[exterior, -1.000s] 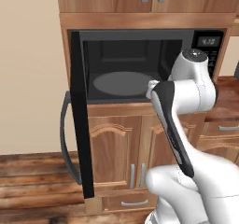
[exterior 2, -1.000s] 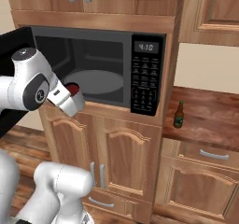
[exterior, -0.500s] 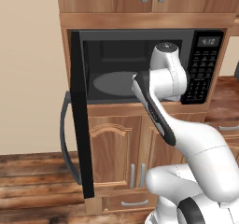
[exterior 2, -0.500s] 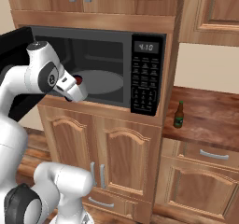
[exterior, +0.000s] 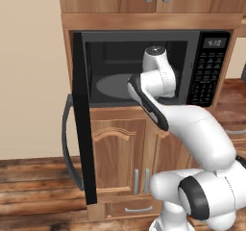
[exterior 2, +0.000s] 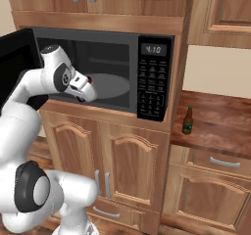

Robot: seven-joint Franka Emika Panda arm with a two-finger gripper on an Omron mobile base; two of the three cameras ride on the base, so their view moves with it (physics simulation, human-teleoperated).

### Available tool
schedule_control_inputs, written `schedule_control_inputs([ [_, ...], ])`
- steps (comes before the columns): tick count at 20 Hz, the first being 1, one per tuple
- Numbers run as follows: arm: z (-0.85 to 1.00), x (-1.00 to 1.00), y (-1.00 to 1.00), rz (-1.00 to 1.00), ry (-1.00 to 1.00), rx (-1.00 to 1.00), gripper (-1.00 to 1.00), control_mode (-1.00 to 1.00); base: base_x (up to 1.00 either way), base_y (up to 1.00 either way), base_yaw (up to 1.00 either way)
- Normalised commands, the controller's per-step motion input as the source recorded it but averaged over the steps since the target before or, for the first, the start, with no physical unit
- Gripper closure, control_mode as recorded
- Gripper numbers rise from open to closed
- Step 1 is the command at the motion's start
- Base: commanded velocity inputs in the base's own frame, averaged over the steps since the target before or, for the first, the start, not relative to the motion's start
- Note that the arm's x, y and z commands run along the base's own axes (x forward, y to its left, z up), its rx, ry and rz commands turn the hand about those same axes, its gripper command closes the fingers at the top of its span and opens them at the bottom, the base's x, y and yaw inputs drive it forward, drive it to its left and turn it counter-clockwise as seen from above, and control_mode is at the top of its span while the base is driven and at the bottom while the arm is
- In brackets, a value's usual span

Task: Place the microwavable item in the microwave. Then, close the microwave door and press the start button.

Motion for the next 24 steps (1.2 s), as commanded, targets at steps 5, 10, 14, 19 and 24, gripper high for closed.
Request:
schedule_control_inputs([
  [5,-0.19,0.63,0.00,0.08,0.00,-0.01,1.00,-1.00,0.00,0.00,0.00],
  [10,0.00,0.67,0.00,0.05,0.00,0.00,1.00,-1.00,0.00,0.00,0.00],
  [14,0.00,0.61,0.00,0.08,0.00,0.00,1.00,-1.00,0.00,0.00,0.00],
  [19,-0.21,0.52,0.00,0.10,0.06,0.00,1.00,-1.00,0.00,0.00,0.00],
  [24,-0.31,0.39,0.00,0.08,0.03,0.00,1.00,-1.00,0.00,0.00,0.00],
])
